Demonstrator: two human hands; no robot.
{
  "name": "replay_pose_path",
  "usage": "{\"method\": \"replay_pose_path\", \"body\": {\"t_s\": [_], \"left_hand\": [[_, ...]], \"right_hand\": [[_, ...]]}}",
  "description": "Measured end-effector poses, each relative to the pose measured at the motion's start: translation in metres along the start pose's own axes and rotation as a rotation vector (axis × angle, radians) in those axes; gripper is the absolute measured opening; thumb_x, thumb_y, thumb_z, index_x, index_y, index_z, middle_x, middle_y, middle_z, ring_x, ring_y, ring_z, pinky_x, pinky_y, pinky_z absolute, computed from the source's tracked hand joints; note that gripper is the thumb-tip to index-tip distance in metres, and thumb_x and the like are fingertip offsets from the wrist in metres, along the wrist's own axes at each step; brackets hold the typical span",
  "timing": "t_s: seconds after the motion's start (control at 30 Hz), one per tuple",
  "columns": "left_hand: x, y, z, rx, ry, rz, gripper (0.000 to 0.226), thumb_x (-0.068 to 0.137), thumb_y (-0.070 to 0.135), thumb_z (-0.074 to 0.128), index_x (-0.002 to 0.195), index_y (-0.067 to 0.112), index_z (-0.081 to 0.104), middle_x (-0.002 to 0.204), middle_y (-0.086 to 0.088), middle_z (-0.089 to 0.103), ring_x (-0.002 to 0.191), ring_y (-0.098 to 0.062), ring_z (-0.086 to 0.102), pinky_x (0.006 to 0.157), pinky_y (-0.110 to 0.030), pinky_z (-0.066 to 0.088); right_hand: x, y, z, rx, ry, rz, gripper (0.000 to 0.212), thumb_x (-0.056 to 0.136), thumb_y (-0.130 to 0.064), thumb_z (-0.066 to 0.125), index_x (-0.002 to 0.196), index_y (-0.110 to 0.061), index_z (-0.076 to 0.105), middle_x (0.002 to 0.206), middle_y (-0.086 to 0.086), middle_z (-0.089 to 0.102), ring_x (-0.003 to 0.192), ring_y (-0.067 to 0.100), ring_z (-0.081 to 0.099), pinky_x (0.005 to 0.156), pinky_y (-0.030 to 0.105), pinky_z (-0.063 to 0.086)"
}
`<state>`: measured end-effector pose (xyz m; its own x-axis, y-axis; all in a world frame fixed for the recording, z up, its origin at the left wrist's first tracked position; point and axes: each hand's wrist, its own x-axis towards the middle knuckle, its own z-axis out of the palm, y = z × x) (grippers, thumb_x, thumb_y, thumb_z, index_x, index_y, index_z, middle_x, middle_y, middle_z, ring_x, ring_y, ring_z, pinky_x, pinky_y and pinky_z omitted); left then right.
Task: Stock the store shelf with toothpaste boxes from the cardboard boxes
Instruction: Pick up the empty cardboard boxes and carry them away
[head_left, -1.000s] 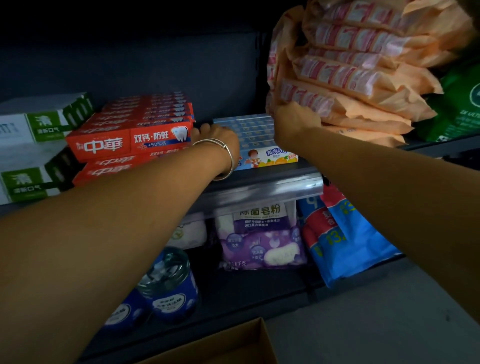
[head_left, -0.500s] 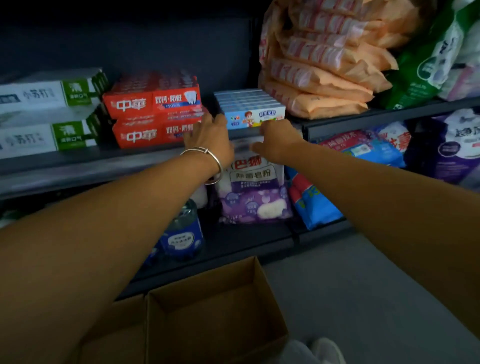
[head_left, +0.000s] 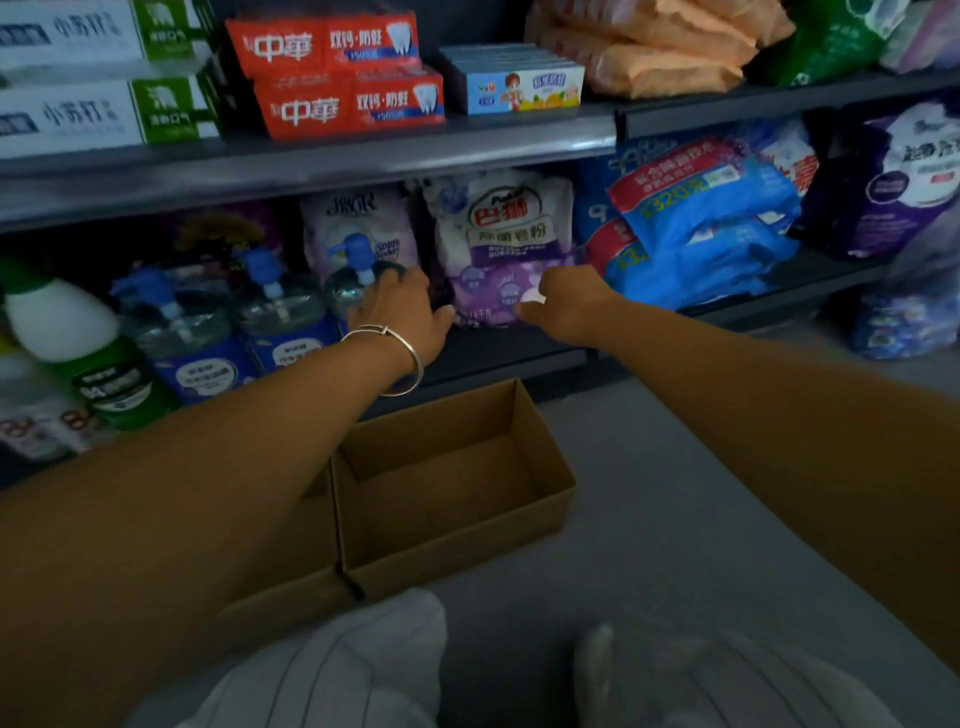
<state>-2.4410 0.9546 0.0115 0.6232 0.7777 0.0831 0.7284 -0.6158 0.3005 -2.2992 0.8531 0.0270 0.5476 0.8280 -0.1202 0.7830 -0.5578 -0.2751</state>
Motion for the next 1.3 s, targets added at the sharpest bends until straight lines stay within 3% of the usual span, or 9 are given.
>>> {"method": "replay_pose_path", "body": {"t_s": [0.1, 0.2, 0.43, 0.57, 0.67, 0.77, 0.87, 1.03, 1.3], "left_hand": [[-0.003, -0.013, 0.018, -0.065, -0.035, -0.067, 0.051, 0.094, 0.037, 0.048, 0.134, 0.006, 0.040, 0.138, -0.019, 0.038, 0.126, -0.038, 0.039, 0.104, -0.050, 0.035], [-0.011, -0.019, 0.042, -0.103, -0.089, -0.143, 0.052, 0.095, 0.037, 0.045, 0.135, 0.004, 0.040, 0.139, -0.020, 0.038, 0.126, -0.038, 0.039, 0.105, -0.050, 0.034], [-0.034, -0.027, 0.092, -0.207, -0.122, -0.290, 0.048, 0.096, 0.037, 0.041, 0.122, -0.002, 0.049, 0.125, -0.022, 0.052, 0.111, -0.038, 0.051, 0.086, -0.038, 0.041], [-0.035, -0.031, 0.119, -0.232, -0.205, -0.327, 0.051, 0.096, 0.041, 0.040, 0.127, 0.002, 0.048, 0.127, -0.019, 0.052, 0.114, -0.036, 0.052, 0.093, -0.040, 0.042], [-0.031, -0.045, 0.137, -0.218, -0.226, -0.326, 0.050, 0.095, 0.041, 0.041, 0.126, 0.002, 0.050, 0.128, -0.021, 0.053, 0.117, -0.035, 0.050, 0.097, -0.041, 0.041], [-0.032, -0.060, 0.150, -0.176, -0.228, -0.384, 0.053, 0.096, 0.039, 0.042, 0.136, 0.004, 0.041, 0.140, -0.019, 0.043, 0.128, -0.035, 0.041, 0.106, -0.045, 0.035], [-0.034, -0.081, 0.162, -0.086, -0.219, -0.441, 0.056, 0.096, 0.039, 0.041, 0.141, 0.005, 0.034, 0.147, -0.017, 0.031, 0.135, -0.034, 0.029, 0.110, -0.046, 0.024], [-0.036, -0.105, 0.180, -0.087, -0.164, -0.601, 0.059, 0.095, 0.035, 0.045, 0.144, 0.009, 0.025, 0.153, -0.013, 0.016, 0.139, -0.033, 0.018, 0.110, -0.049, 0.019], [-0.033, -0.121, 0.203, -0.109, -0.164, -0.727, 0.070, 0.094, 0.027, 0.049, 0.148, 0.006, 0.011, 0.154, -0.014, 0.012, 0.139, -0.034, 0.014, 0.111, -0.046, 0.017]], "right_hand": [[-0.001, 0.008, 0.025, 0.045, -0.041, 0.007, 0.046, 0.096, -0.040, 0.046, 0.115, 0.001, 0.053, 0.113, 0.014, 0.055, 0.110, 0.029, 0.051, 0.083, 0.031, 0.041], [-0.003, 0.018, 0.052, 0.091, -0.086, 0.046, 0.044, 0.097, -0.041, 0.044, 0.067, -0.008, 0.042, 0.070, 0.003, 0.041, 0.068, 0.016, 0.045, 0.061, 0.028, 0.035], [-0.019, 0.044, 0.107, 0.245, -0.105, 0.142, 0.048, 0.097, -0.043, 0.043, 0.061, -0.013, 0.035, 0.064, 0.003, 0.037, 0.057, 0.013, 0.037, 0.047, 0.026, 0.026], [-0.017, 0.054, 0.131, 0.246, -0.128, 0.218, 0.044, 0.097, -0.043, 0.043, 0.071, -0.007, 0.044, 0.070, 0.001, 0.042, 0.078, 0.019, 0.048, 0.059, 0.026, 0.035], [-0.007, 0.053, 0.149, 0.250, -0.141, 0.255, 0.043, 0.097, -0.043, 0.042, 0.101, -0.002, 0.057, 0.089, 0.007, 0.052, 0.098, 0.026, 0.057, 0.069, 0.029, 0.040], [0.004, 0.050, 0.171, 0.190, -0.168, 0.285, 0.051, 0.097, -0.046, 0.038, 0.115, -0.002, 0.055, 0.112, 0.015, 0.059, 0.109, 0.030, 0.055, 0.090, 0.037, 0.043], [0.019, 0.042, 0.192, 0.150, -0.129, 0.322, 0.058, 0.095, -0.050, 0.039, 0.130, -0.004, 0.045, 0.130, 0.018, 0.050, 0.122, 0.032, 0.046, 0.102, 0.043, 0.038], [0.032, 0.031, 0.213, 0.142, -0.080, 0.387, 0.069, 0.096, -0.047, 0.041, 0.145, -0.003, 0.022, 0.148, 0.016, 0.030, 0.136, 0.033, 0.026, 0.109, 0.042, 0.024], [0.046, 0.032, 0.239, 0.069, 0.001, 0.484, 0.059, 0.097, -0.041, 0.041, 0.142, -0.005, 0.030, 0.143, 0.015, 0.037, 0.132, 0.032, 0.028, 0.105, 0.041, 0.026]]}}
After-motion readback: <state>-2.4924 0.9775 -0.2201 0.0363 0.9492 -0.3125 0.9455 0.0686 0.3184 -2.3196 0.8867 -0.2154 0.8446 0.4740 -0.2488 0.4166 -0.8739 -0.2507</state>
